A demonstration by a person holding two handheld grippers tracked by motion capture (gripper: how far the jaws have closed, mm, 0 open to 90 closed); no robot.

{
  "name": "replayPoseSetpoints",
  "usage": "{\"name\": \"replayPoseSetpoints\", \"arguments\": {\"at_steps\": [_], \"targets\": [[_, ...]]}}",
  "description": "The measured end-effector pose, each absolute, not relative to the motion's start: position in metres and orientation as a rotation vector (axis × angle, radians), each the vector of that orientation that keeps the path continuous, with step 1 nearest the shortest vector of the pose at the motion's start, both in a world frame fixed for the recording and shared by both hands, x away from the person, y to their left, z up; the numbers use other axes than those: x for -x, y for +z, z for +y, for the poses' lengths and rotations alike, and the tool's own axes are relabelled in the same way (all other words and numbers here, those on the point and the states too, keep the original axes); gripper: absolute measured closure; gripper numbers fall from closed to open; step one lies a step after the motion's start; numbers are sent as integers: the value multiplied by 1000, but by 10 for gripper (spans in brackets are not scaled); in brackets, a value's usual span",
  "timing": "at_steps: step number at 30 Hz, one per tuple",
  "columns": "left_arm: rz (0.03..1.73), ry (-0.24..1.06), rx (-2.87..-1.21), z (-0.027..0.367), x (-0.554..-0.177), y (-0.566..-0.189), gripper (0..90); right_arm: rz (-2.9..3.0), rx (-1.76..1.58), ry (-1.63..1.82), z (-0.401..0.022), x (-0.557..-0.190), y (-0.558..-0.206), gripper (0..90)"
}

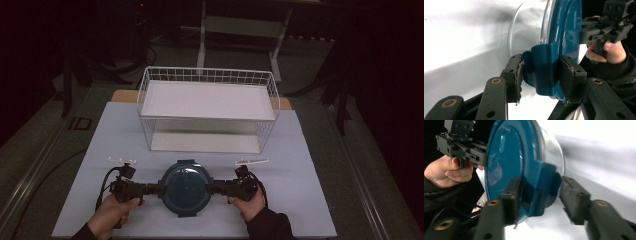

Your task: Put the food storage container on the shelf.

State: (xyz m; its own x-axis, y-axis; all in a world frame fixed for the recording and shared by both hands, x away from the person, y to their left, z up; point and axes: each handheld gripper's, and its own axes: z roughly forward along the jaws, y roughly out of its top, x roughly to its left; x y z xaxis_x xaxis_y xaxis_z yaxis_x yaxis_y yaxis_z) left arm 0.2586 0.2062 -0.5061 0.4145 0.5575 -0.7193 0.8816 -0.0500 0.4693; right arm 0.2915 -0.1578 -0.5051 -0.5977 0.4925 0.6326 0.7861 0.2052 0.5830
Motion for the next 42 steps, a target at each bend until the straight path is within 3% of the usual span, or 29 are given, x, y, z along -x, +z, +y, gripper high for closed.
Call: {"name": "replayPoseSetpoints", "arguments": {"at_steps": [29, 42], "targets": [[1260, -304, -1734, 200, -243, -495, 563, -2078, 1187, -1357, -162, -286, -511, 566], [1150, -187, -1753, 175, -262, -464, 563, -2148, 1188, -1496, -183, -293, -478, 565]]}}
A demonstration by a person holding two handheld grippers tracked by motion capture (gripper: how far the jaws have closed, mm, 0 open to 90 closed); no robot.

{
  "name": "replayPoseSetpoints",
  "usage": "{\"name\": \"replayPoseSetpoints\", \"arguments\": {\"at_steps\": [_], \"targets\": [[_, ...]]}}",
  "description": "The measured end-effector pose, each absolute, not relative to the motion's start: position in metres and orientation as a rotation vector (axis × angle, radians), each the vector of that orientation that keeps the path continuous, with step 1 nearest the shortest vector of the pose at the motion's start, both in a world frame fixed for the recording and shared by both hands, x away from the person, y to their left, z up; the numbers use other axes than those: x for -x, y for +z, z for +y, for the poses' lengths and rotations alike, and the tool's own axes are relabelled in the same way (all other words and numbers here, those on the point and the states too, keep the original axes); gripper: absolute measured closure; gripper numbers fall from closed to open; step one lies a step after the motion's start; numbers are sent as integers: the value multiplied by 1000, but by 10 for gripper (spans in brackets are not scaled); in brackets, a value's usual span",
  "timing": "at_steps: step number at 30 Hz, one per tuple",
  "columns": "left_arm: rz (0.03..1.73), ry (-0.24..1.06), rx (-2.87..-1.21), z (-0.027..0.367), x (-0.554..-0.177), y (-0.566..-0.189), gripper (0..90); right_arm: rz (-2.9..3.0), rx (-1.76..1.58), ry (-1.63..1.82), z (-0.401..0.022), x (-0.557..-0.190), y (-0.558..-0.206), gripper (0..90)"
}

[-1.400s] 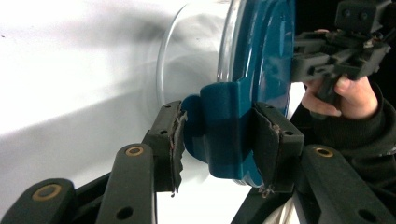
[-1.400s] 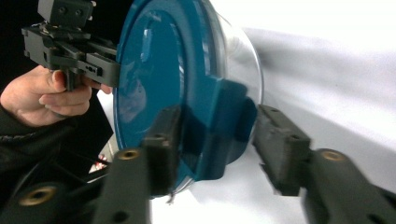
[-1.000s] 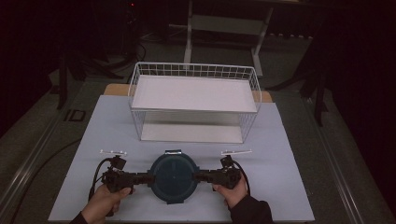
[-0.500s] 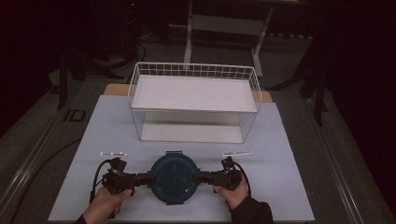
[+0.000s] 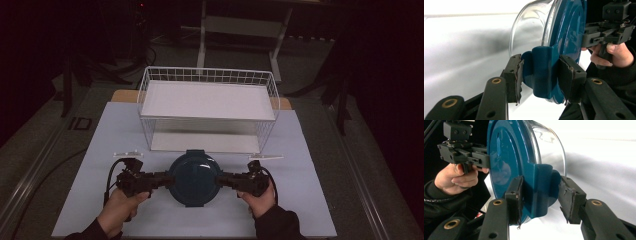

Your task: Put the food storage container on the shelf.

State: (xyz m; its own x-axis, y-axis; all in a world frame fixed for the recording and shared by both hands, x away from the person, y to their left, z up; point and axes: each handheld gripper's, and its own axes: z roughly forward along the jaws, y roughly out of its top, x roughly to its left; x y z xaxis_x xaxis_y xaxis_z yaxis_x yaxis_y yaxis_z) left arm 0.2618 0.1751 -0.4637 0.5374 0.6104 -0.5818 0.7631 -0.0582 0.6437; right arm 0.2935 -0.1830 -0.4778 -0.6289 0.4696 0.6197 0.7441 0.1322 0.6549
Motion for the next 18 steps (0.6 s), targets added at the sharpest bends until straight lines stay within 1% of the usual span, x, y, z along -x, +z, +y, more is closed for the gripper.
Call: {"name": "replayPoseSetpoints", "arguments": {"at_steps": [9, 18], "targets": [[1047, -123, -1753, 149, -293, -454, 562, -2202, 1216, -1597, -209, -310, -460, 564], [1010, -97, -1736, 134, -328, -465, 560, -2200, 1268, -1630, -225, -337, -466, 563]]}}
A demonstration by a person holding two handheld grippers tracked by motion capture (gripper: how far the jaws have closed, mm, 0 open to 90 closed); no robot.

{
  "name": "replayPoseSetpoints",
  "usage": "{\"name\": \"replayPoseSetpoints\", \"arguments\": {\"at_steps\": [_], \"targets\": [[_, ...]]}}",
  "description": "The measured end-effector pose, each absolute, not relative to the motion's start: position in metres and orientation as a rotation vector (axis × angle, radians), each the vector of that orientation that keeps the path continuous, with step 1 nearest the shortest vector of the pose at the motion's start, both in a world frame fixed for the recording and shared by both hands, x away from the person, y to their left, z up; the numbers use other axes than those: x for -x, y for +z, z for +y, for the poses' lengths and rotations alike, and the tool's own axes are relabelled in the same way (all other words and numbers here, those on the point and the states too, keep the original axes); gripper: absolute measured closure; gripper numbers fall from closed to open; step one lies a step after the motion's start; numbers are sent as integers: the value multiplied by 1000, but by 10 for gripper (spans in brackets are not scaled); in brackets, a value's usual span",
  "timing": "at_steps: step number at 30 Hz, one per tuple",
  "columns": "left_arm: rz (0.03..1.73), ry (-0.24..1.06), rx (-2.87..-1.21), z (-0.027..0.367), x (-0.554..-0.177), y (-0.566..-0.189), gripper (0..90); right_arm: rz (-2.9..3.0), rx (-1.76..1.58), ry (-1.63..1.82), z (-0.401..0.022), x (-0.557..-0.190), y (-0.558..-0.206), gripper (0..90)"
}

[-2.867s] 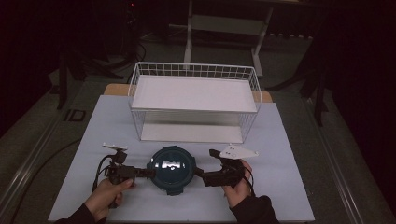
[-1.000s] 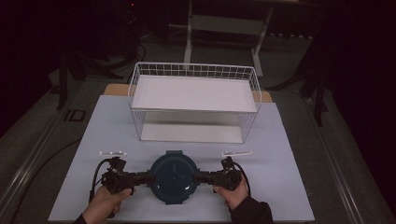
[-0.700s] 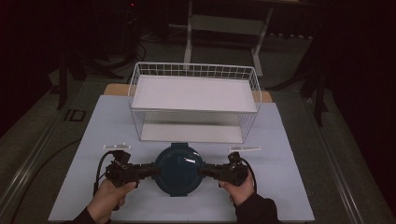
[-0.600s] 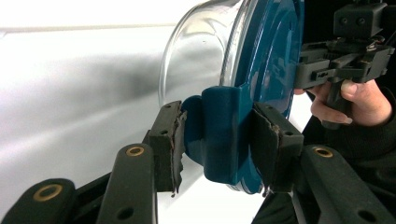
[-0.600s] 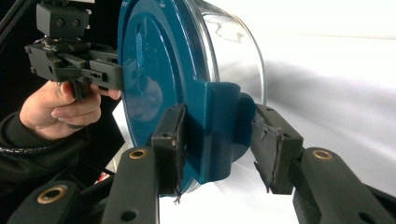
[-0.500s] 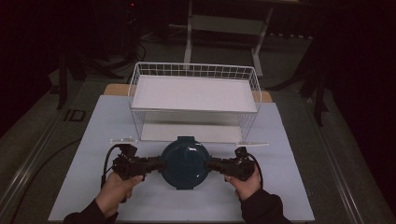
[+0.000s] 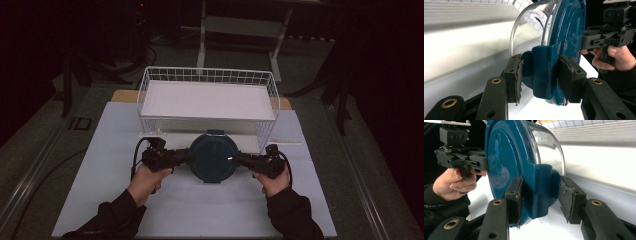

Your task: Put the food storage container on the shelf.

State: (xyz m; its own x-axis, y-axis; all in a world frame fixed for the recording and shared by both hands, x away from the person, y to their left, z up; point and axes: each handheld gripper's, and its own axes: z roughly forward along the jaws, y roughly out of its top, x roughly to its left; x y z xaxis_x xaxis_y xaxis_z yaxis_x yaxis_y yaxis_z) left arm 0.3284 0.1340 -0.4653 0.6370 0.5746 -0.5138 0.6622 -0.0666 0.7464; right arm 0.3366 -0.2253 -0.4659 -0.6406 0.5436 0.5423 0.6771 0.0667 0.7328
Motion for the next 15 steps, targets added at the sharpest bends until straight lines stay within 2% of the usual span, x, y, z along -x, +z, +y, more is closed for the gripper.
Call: {"name": "replayPoseSetpoints", "arguments": {"at_steps": [15], "targets": [[989, -68, -1728, 135, -370, -495, 554, -2214, 1281, -1634, -225, -377, -492, 563]]}}
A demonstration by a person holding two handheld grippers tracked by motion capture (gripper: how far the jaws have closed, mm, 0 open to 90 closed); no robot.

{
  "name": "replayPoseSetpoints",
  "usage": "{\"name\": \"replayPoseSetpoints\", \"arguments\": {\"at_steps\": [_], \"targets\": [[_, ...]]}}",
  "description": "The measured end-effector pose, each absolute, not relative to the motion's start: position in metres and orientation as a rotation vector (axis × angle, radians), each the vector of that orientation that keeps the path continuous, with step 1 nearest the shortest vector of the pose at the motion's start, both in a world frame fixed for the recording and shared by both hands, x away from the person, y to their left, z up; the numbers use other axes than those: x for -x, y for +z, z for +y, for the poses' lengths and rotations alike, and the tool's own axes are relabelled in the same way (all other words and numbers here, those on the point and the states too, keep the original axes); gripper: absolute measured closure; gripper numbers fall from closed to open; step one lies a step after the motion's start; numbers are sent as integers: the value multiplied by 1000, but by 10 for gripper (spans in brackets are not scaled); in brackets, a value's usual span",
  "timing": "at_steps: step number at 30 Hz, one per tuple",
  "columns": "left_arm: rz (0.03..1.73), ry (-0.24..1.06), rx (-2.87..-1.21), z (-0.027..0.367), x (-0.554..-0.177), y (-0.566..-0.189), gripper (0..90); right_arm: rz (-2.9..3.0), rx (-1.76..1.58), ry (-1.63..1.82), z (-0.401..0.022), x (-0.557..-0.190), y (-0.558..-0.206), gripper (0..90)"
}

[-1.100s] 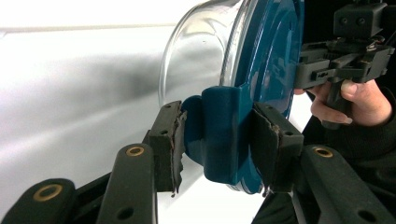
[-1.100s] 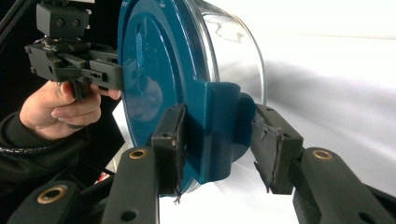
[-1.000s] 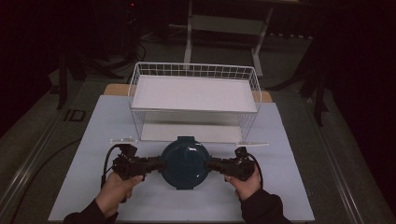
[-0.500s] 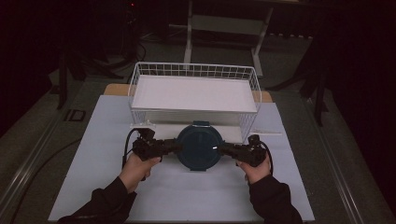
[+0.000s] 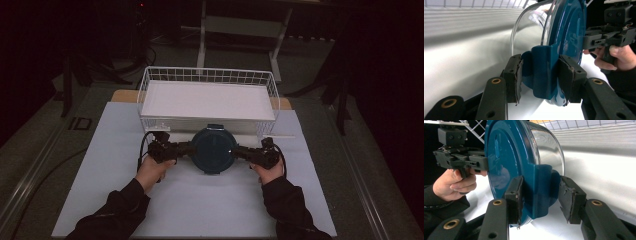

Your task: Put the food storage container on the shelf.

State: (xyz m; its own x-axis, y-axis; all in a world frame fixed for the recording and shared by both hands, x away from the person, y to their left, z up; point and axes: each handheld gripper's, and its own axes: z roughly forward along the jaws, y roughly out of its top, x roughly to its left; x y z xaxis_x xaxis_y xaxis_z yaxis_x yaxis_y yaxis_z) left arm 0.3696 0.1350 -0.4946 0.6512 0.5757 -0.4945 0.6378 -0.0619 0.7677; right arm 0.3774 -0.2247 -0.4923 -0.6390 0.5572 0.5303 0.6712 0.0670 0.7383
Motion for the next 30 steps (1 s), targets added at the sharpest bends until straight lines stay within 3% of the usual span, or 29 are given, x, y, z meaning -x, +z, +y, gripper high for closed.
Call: {"name": "replayPoseSetpoints", "arguments": {"at_steps": [15, 26, 28, 30], "targets": [[1028, -35, -1713, 134, -385, -508, 545, -2176, 1324, -1628, -221, -398, -510, 561], [1042, -87, -1632, 137, -393, -518, 527, -2109, 1359, -1637, -224, -401, -515, 539], [1047, -69, -1628, 136, -393, -518, 508, -2104, 1367, -1644, -224, -403, -517, 484], [1046, 6, -1655, 135, -396, -518, 489, -2147, 1403, -1643, -221, -401, -512, 495]]}}
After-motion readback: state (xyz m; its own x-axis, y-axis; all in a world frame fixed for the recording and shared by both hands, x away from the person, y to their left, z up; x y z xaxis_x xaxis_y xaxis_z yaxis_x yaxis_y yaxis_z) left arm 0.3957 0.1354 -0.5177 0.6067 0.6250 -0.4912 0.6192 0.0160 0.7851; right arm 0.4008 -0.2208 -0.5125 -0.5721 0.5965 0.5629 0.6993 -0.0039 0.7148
